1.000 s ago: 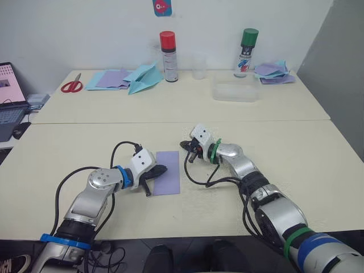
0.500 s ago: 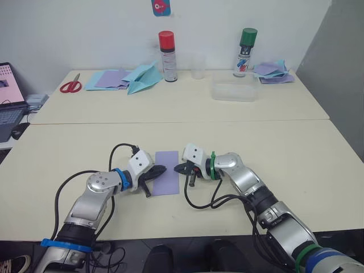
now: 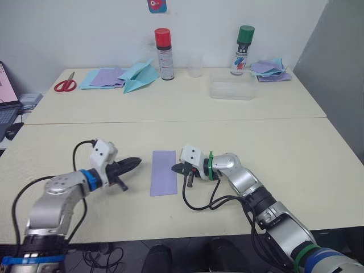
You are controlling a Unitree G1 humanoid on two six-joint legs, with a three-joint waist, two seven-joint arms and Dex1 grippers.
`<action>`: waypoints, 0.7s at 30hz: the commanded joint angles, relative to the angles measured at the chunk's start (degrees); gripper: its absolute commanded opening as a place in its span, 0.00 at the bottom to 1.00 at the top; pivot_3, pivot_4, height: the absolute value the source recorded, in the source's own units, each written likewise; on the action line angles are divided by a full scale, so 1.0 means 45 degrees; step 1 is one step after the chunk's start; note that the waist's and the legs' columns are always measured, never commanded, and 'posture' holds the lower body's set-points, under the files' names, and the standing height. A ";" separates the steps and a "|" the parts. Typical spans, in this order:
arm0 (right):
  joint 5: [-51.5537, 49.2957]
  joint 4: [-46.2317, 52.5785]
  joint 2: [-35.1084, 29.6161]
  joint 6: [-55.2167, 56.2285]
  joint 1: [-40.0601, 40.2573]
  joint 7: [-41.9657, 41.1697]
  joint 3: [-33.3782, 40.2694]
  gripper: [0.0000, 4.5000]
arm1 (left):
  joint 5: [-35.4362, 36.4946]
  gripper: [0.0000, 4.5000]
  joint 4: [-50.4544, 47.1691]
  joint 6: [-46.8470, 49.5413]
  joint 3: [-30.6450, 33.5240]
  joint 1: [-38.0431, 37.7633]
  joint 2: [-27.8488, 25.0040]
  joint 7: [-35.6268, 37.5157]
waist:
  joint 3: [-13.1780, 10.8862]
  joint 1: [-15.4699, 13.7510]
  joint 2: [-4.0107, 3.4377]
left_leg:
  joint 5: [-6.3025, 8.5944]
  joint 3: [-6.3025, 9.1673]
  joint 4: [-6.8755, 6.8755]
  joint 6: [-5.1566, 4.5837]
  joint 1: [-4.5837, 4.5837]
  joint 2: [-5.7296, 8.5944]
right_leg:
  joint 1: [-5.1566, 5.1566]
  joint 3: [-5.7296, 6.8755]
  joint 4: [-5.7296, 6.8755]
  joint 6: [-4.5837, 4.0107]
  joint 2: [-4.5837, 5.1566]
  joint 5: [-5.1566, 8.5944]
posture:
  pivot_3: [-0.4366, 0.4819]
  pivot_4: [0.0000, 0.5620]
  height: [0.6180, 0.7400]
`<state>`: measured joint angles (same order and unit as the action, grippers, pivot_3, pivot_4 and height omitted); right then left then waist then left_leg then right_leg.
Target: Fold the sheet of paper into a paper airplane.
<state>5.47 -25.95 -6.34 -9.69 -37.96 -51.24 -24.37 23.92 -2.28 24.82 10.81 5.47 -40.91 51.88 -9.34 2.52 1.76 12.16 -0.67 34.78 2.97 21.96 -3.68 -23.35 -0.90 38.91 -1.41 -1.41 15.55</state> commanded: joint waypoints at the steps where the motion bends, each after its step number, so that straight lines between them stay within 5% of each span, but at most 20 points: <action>1: 0.0235 -0.0446 -0.0093 -0.0182 0.0178 0.0018 -0.0230 0.01 | 0.0220 0.00 -0.0131 0.0151 -0.0083 -0.0093 -0.0027 0.0311 | -0.0021 -0.0012 0.0012 | 0.0000 -0.0001 0.0000 0.0001 0.0000 0.0000 | -0.0001 -0.0001 0.0000 -0.0001 0.0004 0.0001 | 0.48 0.27 1.00; 21: -0.0660 0.2563 -0.0495 -0.1670 0.0524 -0.0598 0.0000 0.01 | -0.1262 0.00 0.2206 -0.1426 -0.1890 0.1741 0.0872 0.0634 | -0.0082 -0.0146 0.0068 | 0.0000 -0.0003 0.0011 0.0004 0.0222 0.0007 | -0.0184 0.0012 0.0004 0.0024 -0.0002 -0.0003 | 0.48 0.27 1.00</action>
<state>3.19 -16.82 -8.67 -16.88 -35.79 -53.67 -23.93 18.64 7.44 19.20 2.84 12.96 -37.32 54.14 -9.71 1.87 2.06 12.16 -0.68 34.83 2.98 22.96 -3.64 -24.17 -0.85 38.93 -1.30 -1.42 15.53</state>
